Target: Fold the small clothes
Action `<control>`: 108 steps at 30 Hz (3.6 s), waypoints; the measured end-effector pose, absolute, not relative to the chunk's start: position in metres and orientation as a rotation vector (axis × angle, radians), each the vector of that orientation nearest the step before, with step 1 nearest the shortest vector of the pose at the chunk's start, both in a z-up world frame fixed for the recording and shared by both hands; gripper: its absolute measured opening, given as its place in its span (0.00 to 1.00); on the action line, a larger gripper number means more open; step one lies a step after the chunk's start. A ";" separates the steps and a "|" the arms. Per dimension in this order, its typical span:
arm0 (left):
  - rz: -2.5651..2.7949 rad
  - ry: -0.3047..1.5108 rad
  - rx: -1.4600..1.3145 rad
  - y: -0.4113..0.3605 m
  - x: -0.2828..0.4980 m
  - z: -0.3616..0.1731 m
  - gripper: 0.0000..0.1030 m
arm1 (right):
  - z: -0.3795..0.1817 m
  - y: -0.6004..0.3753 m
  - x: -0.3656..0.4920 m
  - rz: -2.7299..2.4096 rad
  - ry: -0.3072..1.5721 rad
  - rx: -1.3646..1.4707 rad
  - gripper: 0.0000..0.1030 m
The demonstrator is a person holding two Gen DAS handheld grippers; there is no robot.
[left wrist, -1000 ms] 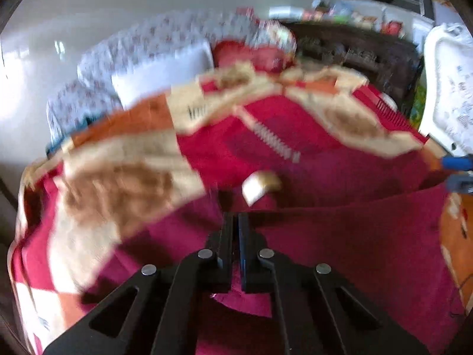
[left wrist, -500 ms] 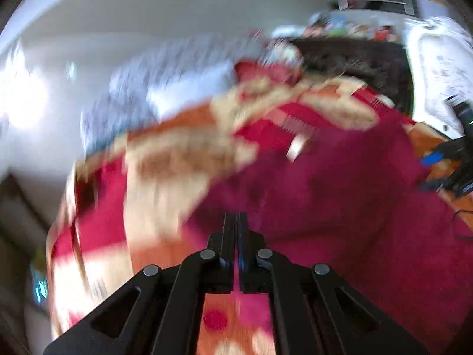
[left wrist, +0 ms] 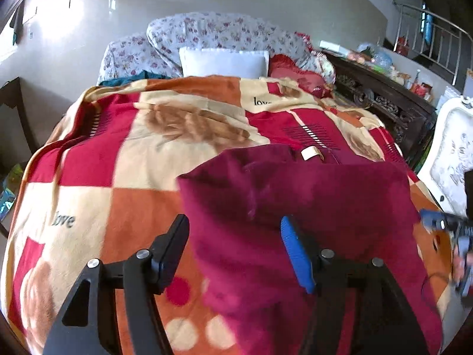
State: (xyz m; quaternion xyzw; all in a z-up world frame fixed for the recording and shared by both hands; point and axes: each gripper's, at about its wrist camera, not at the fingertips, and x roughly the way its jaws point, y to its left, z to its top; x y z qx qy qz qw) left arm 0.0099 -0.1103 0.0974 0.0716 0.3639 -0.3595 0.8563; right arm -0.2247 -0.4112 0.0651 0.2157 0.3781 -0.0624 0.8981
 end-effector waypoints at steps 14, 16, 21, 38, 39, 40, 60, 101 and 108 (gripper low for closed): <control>-0.588 0.900 0.264 -0.197 0.029 0.056 0.12 | 0.066 -0.422 -0.237 -0.110 0.733 0.508 0.78; -0.614 0.870 0.246 -0.193 0.021 0.070 0.11 | 0.070 -0.429 -0.237 -0.133 0.714 0.518 0.78; -0.693 0.749 0.158 -0.147 -0.008 0.129 0.11 | 0.089 -0.439 -0.228 -0.220 0.656 0.485 0.78; -0.583 0.933 0.106 -0.098 0.015 0.052 0.11 | 0.071 -0.458 -0.174 -0.266 0.781 0.456 0.60; -0.584 0.934 0.104 -0.097 0.015 0.052 0.11 | 0.072 -0.453 -0.180 -0.226 0.792 0.449 0.60; -0.583 0.933 0.107 -0.097 0.015 0.052 0.11 | 0.072 -0.448 -0.187 -0.202 0.801 0.443 0.61; -0.552 0.913 0.126 -0.101 0.007 0.056 0.12 | 0.076 -0.448 -0.206 -0.262 0.732 0.503 0.76; -0.527 0.895 0.123 -0.087 -0.030 0.054 0.51 | 0.059 -0.402 -0.231 -0.298 0.859 0.309 0.34; -0.518 0.949 0.098 -0.048 -0.071 0.044 0.51 | 0.013 -0.410 -0.225 -0.293 0.978 0.364 0.46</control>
